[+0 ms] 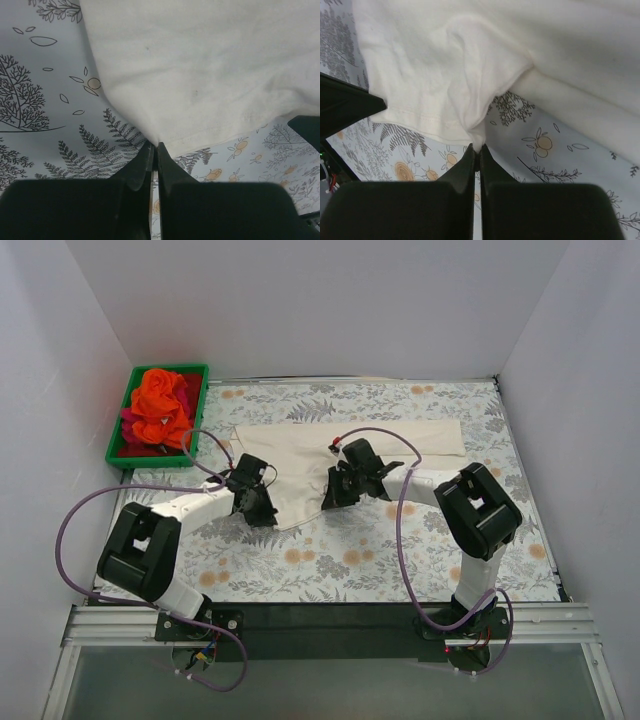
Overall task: Fold and stack the t-shirts
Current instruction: Fold the tshirt
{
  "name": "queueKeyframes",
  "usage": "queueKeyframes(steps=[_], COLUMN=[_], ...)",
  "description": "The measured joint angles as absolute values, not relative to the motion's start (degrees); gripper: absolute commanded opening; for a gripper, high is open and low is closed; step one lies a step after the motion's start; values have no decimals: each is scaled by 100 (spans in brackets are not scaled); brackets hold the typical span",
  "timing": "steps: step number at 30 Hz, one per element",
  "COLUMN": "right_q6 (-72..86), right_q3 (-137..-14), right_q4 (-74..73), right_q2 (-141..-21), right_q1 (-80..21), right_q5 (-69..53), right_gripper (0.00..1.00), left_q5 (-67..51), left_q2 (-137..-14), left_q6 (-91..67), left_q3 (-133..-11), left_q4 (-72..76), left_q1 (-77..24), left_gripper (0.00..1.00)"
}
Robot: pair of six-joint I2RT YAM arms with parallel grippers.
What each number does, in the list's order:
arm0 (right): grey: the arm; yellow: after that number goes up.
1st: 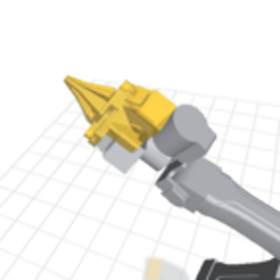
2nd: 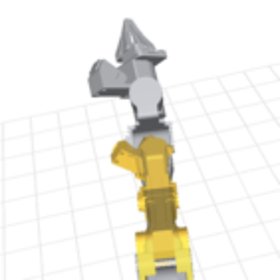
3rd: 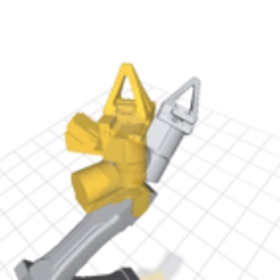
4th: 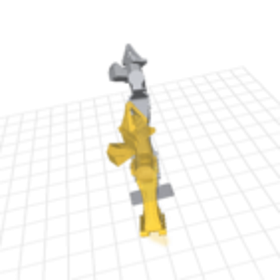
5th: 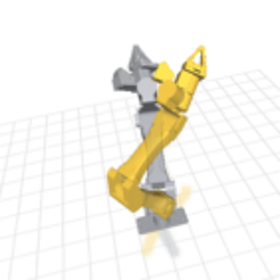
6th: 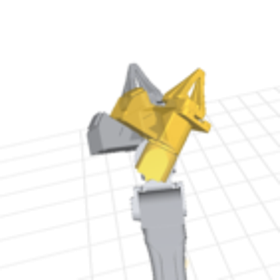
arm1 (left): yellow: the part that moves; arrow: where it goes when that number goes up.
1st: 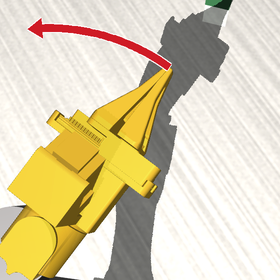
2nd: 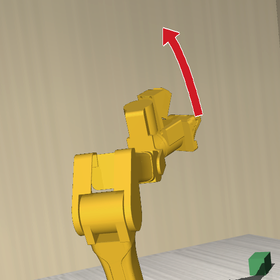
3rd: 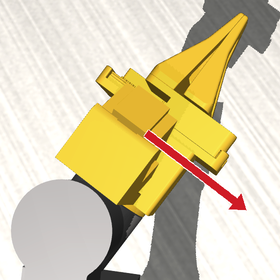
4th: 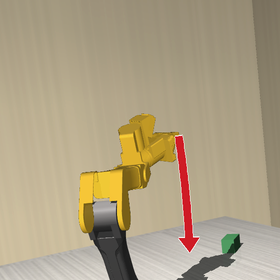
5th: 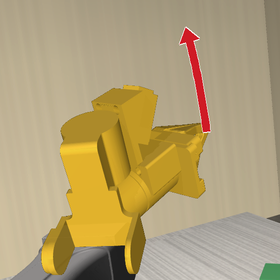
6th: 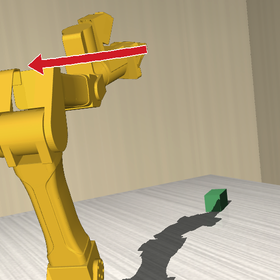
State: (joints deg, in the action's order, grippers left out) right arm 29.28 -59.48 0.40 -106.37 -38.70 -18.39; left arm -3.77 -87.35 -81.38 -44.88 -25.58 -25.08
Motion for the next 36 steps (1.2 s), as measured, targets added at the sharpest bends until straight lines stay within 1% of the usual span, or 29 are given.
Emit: queueKeyframes(steps=[4, 10, 16, 22, 26, 31, 32, 35, 36], right_q6=[2751, 2491, 2375, 2414, 2469, 2547, 2565, 2617, 2628], right_q3=[-6486, -7861, -8910, -9107, -9107, -9120, -9124, -9124, -9124], right_q4=[-235, -403, -438, -600, -661, -668, -663, -602, -589], right_q2=[-10637, -10842, -11559, -12149, -12339, -12370, -12370, -12370, -12370], right_q1=[-3841, -3623, -3317, -3107, -3013, -2908, -2882, -2794, -2766], right_q5=[-1675, -1649, -1669, -1688, -1691, -1691, -1691, -1682, -1673], right_gripper=[1, 1, 1, 4, 12, 14, 20, 21, 26], left_q5=[-244, -99, -110, -176, -174, -207, -226, -384, -443], left_q2=[-8711, -8814, -9776, -10822, -11107, -11244, -11246, -11251, -11253], left_q6=[-8119, -7878, -7487, -7043, -6820, -6770, -6781, -6836, -6862], left_q3=[-4886, -6062, -7102, -7806, -8020, -8073, -8073, -8073, -8073], left_q4=[-2790, -2580, -1988, -1745, -1640, -1476, -1450, -1299, -1236], left_q1=[-2502, -2211, -1831, -1706, -1697, -1691, -1691, -1682, -1682], left_gripper=[0, 0, 0, 0, 4, 13, 14, 16, 20])
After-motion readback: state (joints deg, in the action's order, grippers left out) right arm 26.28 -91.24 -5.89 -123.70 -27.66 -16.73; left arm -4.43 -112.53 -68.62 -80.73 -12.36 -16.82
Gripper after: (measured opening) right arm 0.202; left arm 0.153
